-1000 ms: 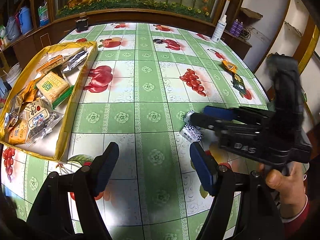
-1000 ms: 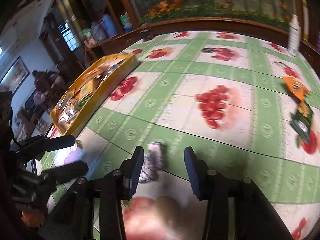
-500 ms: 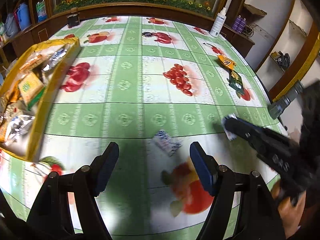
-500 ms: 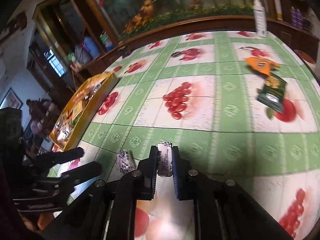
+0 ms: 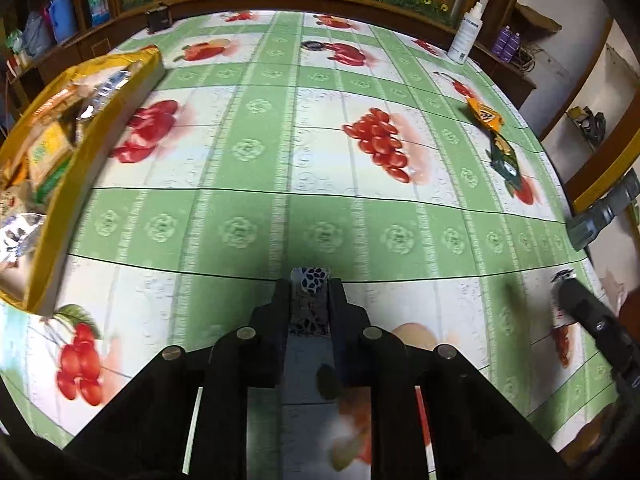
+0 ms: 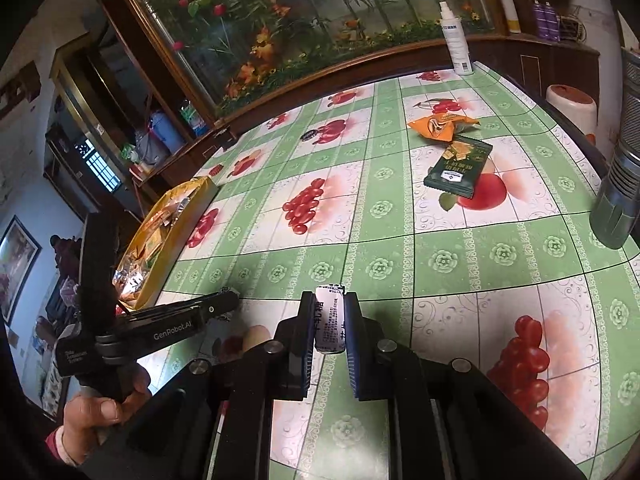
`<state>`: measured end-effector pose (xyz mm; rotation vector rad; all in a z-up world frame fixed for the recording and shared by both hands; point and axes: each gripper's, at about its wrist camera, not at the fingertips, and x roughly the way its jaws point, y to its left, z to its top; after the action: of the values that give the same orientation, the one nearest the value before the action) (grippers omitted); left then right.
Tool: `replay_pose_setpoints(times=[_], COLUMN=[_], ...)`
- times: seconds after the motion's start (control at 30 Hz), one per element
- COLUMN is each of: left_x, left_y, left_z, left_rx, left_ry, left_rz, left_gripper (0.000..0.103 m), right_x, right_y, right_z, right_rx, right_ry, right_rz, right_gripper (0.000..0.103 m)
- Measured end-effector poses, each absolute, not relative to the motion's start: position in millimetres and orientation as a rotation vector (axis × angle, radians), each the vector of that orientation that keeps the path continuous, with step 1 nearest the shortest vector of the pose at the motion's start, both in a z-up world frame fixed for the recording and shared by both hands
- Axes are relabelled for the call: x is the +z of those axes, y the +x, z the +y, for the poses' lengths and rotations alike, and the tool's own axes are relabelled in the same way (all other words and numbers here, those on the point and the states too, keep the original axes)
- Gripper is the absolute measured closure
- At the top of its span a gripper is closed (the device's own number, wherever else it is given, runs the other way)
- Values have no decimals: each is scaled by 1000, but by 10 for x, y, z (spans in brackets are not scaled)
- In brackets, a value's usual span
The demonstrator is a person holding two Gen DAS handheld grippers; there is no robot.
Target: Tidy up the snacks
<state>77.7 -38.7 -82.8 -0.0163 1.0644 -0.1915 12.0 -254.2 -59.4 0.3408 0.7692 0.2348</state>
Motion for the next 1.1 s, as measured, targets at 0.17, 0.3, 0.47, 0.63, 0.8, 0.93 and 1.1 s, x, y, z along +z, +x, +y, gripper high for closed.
replay_pose_setpoints(times=[0.17, 0.3, 0.47, 0.63, 0.8, 0.93, 1.1], left_x=[-674, -501, -320, -255, -231, -197, -157], left_y=[634, 516, 391, 373, 374, 376, 377], left_z=[-207, -114, 1, 138, 269, 372, 467], left_rx=[-129, -85, -53, -18, 16, 40, 49], left_ry=[23, 62, 92, 94, 88, 83, 68], left_rz=[981, 898, 814, 780, 762, 743, 733], left_gripper=[88, 88, 88, 87, 87, 87, 87], right_x=[-510, -499, -519, -516, -470, -436, -409], right_y=[71, 73, 73, 84, 106, 146, 222], right_z=[-2393, -2246, -2048, -1838, -1679, -1574, -1468], right_rx=[262, 288, 323, 358, 383, 400, 432], right_ry=[328, 322, 314, 296, 278, 274, 277], right_rz=[743, 741, 751, 759, 758, 753, 758], right_gripper=[88, 89, 89, 89, 89, 88, 88])
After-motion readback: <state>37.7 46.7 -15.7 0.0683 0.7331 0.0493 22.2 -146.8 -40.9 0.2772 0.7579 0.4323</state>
